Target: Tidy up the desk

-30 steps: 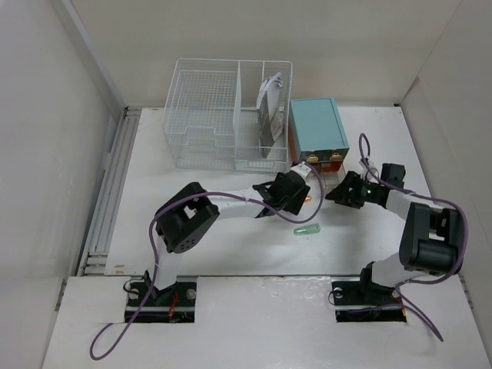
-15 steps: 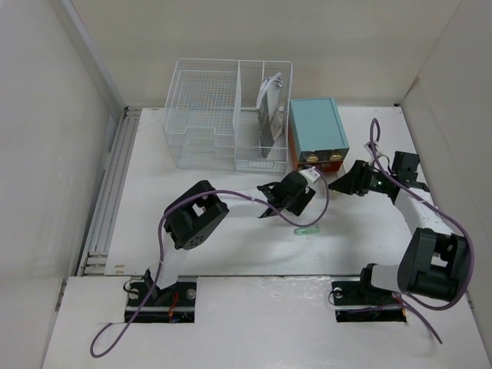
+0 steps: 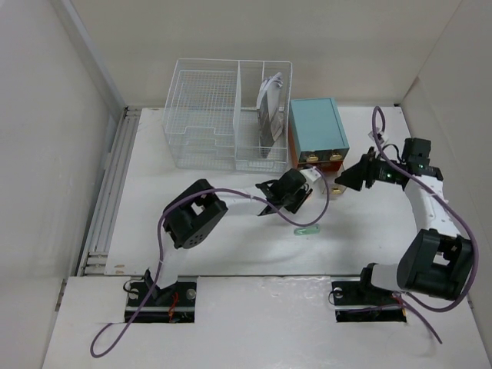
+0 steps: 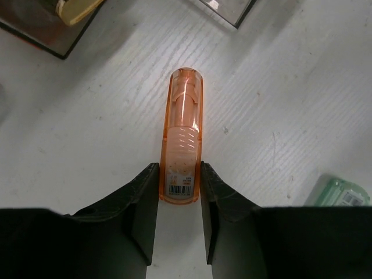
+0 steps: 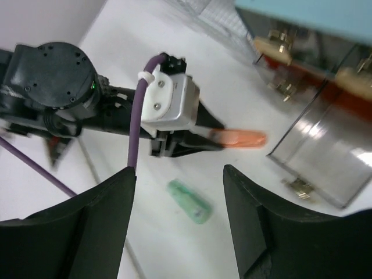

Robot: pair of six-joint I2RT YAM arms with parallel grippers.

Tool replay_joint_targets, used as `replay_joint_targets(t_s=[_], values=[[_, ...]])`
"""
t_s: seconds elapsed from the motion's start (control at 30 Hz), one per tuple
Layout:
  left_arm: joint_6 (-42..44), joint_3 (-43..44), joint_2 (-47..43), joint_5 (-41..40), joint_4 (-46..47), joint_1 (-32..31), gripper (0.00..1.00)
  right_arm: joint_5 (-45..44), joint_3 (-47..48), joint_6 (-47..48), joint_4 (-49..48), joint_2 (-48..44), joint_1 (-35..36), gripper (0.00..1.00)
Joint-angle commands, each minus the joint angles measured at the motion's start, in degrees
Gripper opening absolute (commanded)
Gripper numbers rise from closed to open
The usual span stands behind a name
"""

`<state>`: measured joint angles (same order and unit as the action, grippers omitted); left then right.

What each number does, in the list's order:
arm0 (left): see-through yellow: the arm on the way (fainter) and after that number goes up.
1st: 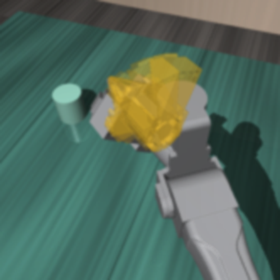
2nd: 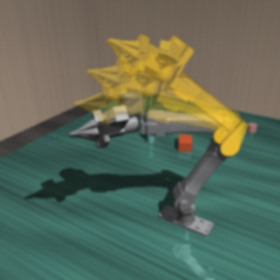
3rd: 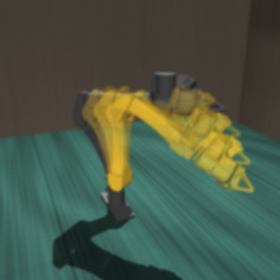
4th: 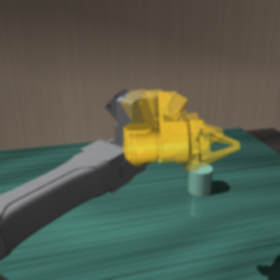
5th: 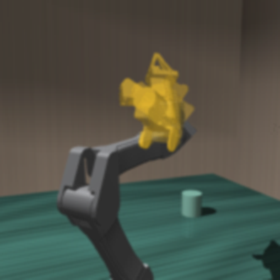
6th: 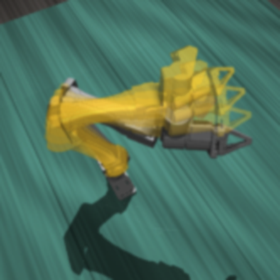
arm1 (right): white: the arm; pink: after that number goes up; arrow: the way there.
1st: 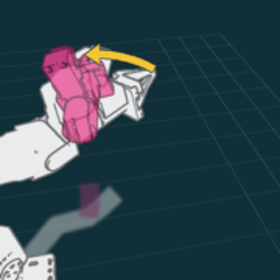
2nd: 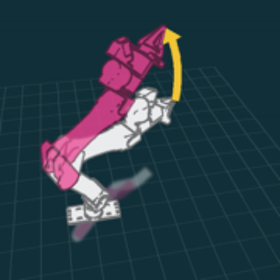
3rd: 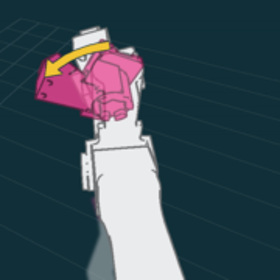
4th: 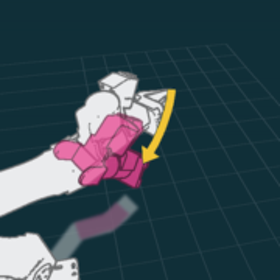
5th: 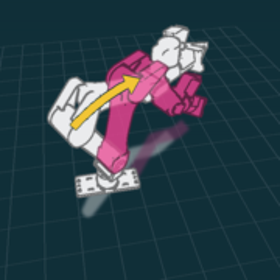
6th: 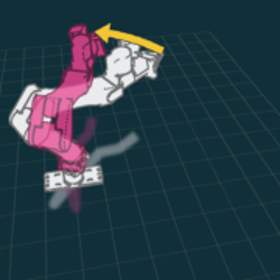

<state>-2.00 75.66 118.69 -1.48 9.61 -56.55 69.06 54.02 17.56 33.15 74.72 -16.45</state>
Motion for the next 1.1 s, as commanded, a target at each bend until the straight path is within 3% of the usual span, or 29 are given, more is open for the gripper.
replay_joint_targets(t_s=[0.0,0.13,0.3,0.53,0.73,1.07], values=[[-2.12,-2.70,-6.00,2.18,-1.19,-0.57,0.00,-0.85,7.84,25.27,15.61,0.86,-0.25,0.67],[-5.20,-4.91,-12.51,1.48,3.21,-1.62,0.00,-0.94,9.70,29.81,18.27,1.40,-2.80,0.67],[-5.73,2.36,-14.54,2.61,3.93,-2.16,0.00,-1.02,9.00,30.34,17.74,1.40,-4.37,0.67],[-6.35,22.21,-3.40,5.61,-3.10,-1.63,0.00,-8.84,9.62,31.04,17.74,-2.81,-8.15,0.67],[-6.96,34.19,5.93,7.98,-7.67,-0.57,0.00,-7.62,8.56,31.04,17.04,-8.71,-13.08,0.67],[-6.96,36.05,10.41,7.28,-8.29,1.18,0.00,-6.48,9.61,34.72,21.25,-5.73,-15.72,0.67]])
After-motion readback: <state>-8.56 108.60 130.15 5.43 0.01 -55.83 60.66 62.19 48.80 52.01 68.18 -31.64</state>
